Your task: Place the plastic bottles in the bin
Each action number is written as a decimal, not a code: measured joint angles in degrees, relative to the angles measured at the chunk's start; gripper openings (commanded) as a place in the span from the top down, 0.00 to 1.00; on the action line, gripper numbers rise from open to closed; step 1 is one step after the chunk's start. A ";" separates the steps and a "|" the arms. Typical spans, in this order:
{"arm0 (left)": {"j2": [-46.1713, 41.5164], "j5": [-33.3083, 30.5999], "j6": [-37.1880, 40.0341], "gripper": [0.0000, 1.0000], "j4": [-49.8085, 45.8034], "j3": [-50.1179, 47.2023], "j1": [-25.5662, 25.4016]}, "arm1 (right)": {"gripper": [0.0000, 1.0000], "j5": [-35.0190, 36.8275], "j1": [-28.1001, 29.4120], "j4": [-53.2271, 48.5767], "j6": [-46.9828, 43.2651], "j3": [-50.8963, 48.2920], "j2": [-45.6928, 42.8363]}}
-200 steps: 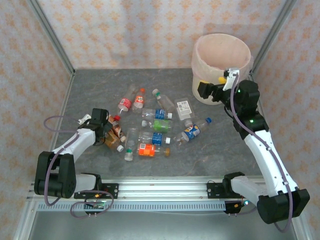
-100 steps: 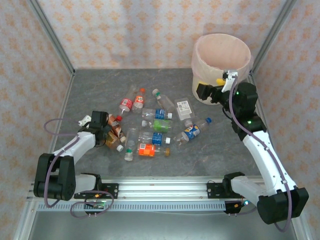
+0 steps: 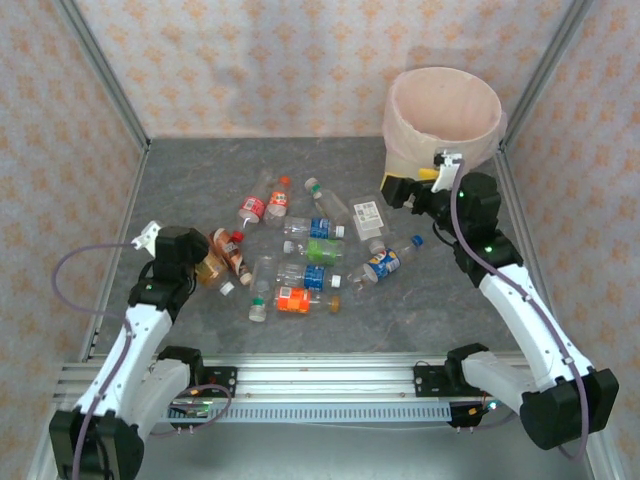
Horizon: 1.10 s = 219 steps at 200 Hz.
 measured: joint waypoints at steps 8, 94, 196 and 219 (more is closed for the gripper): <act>-1.44 0.61 0.42 0.46 0.04 0.85 -0.63 | 0.01 0.00 1.11 0.00 0.28 0.00 0.00; 10.69 11.37 7.48 0.46 10.40 17.42 -19.76 | 0.01 -0.04 12.41 3.69 7.80 -0.72 6.64; 25.42 20.87 10.10 0.45 18.84 31.26 -24.68 | 0.01 -15.67 15.30 20.87 17.46 -1.70 13.44; 27.67 22.34 9.77 0.45 20.41 32.39 -25.09 | 0.01 -17.66 17.75 22.10 16.04 -1.70 14.47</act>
